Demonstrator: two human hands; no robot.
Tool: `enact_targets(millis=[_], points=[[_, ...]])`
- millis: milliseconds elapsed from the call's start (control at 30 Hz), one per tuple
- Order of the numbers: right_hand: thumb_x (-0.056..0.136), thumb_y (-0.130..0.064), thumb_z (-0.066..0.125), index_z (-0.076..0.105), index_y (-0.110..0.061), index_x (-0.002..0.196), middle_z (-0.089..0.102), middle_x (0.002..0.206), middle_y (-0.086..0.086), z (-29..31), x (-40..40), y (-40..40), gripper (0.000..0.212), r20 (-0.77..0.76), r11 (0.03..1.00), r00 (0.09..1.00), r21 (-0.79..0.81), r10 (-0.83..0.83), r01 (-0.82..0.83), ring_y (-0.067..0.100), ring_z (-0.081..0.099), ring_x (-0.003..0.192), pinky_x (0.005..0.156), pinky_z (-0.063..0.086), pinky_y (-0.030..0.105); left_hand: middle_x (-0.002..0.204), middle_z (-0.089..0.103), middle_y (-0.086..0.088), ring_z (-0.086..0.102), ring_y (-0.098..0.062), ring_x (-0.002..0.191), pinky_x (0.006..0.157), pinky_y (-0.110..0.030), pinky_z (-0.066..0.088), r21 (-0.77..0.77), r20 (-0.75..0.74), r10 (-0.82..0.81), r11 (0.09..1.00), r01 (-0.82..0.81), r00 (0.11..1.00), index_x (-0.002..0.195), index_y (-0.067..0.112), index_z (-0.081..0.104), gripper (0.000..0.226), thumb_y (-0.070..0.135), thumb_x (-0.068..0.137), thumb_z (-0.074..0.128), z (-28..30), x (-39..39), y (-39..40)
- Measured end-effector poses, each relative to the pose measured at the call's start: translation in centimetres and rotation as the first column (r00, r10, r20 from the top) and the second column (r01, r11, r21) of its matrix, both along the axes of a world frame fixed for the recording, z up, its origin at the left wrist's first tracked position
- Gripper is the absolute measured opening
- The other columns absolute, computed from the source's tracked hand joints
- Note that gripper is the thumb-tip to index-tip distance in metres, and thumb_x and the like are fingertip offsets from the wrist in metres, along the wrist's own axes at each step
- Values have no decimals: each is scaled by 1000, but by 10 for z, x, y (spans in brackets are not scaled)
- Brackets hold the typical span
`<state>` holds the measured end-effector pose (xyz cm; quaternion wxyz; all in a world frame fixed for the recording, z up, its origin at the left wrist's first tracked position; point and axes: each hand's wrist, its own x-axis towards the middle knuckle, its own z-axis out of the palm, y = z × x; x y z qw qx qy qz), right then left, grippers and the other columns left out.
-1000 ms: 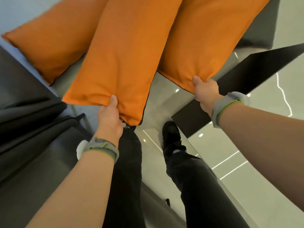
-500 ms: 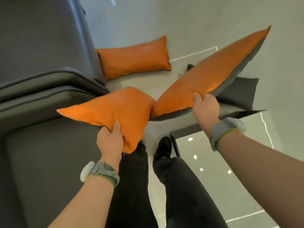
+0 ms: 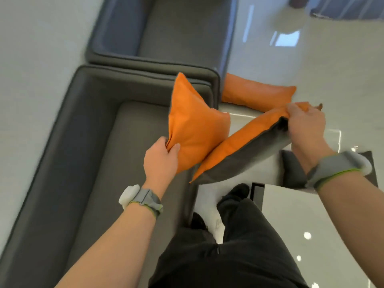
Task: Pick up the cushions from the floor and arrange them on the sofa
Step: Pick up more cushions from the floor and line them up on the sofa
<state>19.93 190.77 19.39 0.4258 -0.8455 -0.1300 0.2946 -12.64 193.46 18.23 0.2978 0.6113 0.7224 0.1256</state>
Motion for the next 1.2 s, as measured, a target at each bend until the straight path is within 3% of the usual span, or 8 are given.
enact_targets(millis=[133,267,400,700,833,967,1067,1200], points=[[68,-53,67,69,-17,77,74,88,4,33,-71,21,38,-64,990,994,108,93,-86,28,73,93,91,59,52,69,50,4,54,-29,74,63,-40,36,94,-10,119,989,-117,993,75,19,43,35,38,97,63,41,-95,-18],[87,-36,66,58,-24,71,54,71,-5,109,-189,40,22,-153,933,941,253,300,-256,15,54,67,53,43,32,73,56,-4,56,-27,71,64,-43,42,143,12,259,956,-258,966,77,11,49,38,40,97,62,88,-204,-56],[82,-44,68,47,-24,65,42,63,-2,170,-287,41,33,-166,834,848,350,504,-427,15,40,56,47,32,26,70,56,3,55,-21,70,61,-40,38,188,-33,289,942,-278,957,72,22,46,35,41,96,62,129,-277,-98],[98,-49,57,50,-24,72,35,39,-10,286,-424,17,37,-376,533,381,522,844,-666,4,28,36,41,29,14,72,59,6,58,-25,76,66,-41,44,275,-166,504,849,-451,848,72,24,50,31,39,94,66,213,-405,-242],[93,-49,62,54,-22,64,31,41,-10,309,-437,10,41,-462,470,210,571,862,-673,3,31,35,38,32,11,74,60,8,61,-25,82,74,-46,51,304,-231,571,812,-499,788,72,27,50,29,49,87,60,245,-429,-282],[41,-44,81,61,-21,46,36,41,-12,328,-461,4,31,-532,374,-64,671,844,-640,2,35,32,36,35,12,78,62,4,61,-27,83,71,-44,48,367,-326,646,759,-538,690,79,22,53,27,39,96,65,280,-452,-326],[22,-34,88,59,-22,67,48,46,-14,329,-487,-3,54,-604,421,-159,697,781,-581,2,41,35,37,37,12,72,55,9,56,-25,77,65,-42,43,379,-366,697,717,-586,616,75,25,51,29,39,98,63,290,-473,-357],[54,-21,85,52,-22,72,51,48,-12,336,-541,-30,38,-696,466,-147,606,702,-644,2,37,36,39,34,12,69,53,9,55,-26,73,64,-38,35,383,-380,730,683,-621,568,70,27,45,36,34,100,62,292,-507,-393]])
